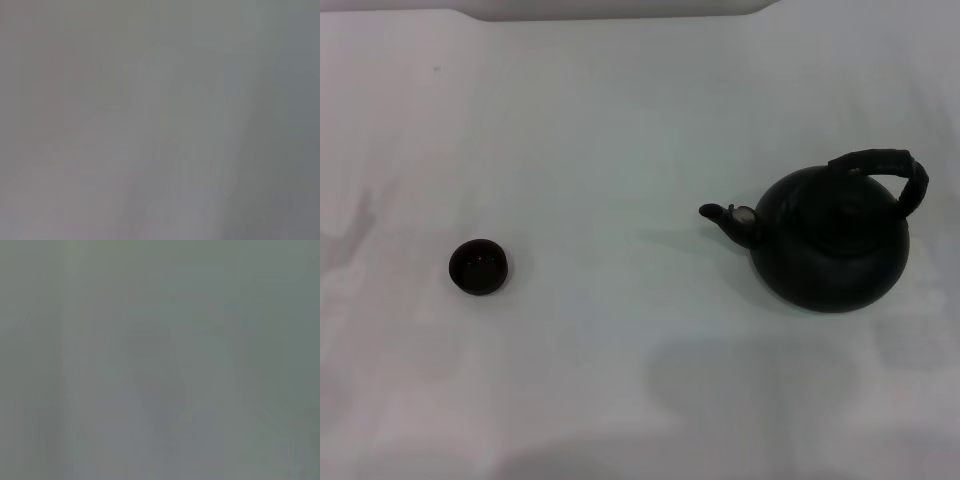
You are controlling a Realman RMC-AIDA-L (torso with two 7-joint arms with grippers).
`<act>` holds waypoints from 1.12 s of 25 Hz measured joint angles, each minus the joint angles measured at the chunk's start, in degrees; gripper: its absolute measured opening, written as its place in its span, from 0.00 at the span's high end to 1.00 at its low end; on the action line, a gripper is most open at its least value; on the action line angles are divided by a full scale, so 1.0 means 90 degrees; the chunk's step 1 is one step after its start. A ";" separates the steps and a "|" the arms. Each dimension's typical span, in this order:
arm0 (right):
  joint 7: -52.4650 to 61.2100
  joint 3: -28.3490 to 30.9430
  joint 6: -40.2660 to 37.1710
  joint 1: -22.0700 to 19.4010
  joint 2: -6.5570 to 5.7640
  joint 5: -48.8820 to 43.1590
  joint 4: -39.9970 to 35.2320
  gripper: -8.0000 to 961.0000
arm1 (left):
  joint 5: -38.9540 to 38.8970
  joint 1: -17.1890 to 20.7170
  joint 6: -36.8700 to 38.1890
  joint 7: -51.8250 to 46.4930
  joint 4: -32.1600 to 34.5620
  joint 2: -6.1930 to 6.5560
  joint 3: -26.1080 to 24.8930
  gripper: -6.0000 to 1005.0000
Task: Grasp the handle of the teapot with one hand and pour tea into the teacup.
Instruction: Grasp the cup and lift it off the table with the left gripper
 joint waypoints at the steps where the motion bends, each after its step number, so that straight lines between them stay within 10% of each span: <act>1: 0.0000 -0.0002 0.0004 0.0016 0.0000 0.0000 0.0000 0.09 | 0.0117 0.0032 0.0041 -0.0181 0.0144 0.0001 -0.0001 0.12; 10: 0.0000 0.0006 0.0198 0.0176 -0.0007 0.0008 -0.0001 0.09 | 0.2332 0.0517 0.1147 -0.4093 0.3171 -0.0058 -0.0003 0.13; 18: 0.0000 0.0011 0.0329 0.0260 -0.0010 0.0011 -0.0011 0.09 | 0.7005 -0.0273 0.1245 -0.9980 0.5926 0.0010 -0.0014 0.13; 28: -0.0012 0.0016 0.0367 0.0270 -0.0010 0.0010 -0.0027 0.09 | 0.9623 -0.1373 -0.0621 -1.1234 0.7328 0.0000 0.0618 0.13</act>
